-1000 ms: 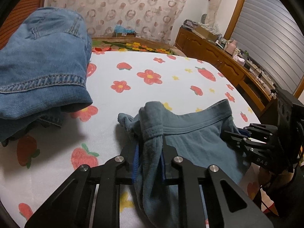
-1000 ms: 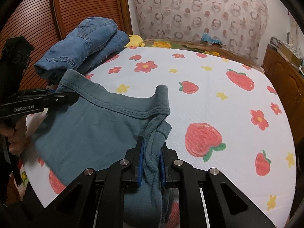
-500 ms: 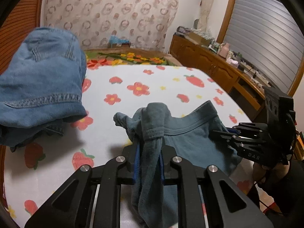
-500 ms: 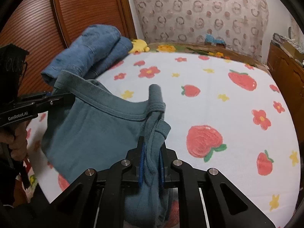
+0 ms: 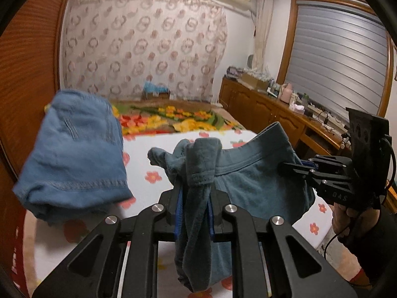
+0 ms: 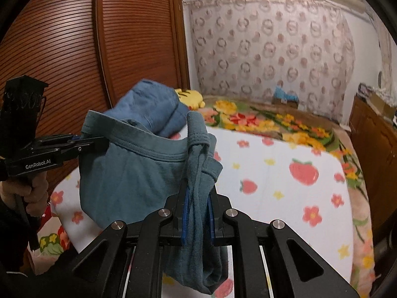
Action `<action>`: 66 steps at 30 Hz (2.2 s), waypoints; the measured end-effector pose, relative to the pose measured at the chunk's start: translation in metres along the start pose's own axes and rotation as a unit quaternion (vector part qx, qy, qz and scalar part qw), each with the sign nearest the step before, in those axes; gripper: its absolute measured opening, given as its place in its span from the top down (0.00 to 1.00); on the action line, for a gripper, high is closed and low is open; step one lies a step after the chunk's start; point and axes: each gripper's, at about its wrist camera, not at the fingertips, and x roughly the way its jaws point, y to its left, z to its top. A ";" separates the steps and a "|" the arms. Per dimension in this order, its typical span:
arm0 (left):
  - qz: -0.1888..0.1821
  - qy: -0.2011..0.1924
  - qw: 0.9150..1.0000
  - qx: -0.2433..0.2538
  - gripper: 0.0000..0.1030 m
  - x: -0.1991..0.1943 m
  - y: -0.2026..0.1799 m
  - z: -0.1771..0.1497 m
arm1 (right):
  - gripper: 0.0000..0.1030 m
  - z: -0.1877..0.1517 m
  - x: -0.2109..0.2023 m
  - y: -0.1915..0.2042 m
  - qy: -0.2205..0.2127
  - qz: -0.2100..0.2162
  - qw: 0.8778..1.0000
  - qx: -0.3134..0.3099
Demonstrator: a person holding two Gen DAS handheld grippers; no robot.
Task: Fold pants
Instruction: 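Lift the folded shorts with both grippers and carry them onto the blue jeans stack, then lower the shorts onto the jeans and open both grippers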
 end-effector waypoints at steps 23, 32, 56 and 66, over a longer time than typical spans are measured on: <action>0.093 -0.049 0.994 -0.023 0.84 -0.022 0.085 0.024 | 0.88 0.079 0.082 0.005 -0.015 0.060 0.995 -0.084; 0.122 -0.055 0.990 -0.039 0.84 -0.013 0.128 0.041 | 0.88 0.127 0.136 0.011 -0.010 0.070 0.987 -0.142; 0.171 -0.039 0.976 -0.129 0.84 0.002 0.196 0.020 | 0.88 0.193 0.290 0.061 0.011 0.118 0.964 -0.239; 0.198 -0.036 0.971 -0.131 0.50 -0.011 0.199 0.016 | 0.63 0.190 0.292 0.022 0.023 0.127 0.982 -0.137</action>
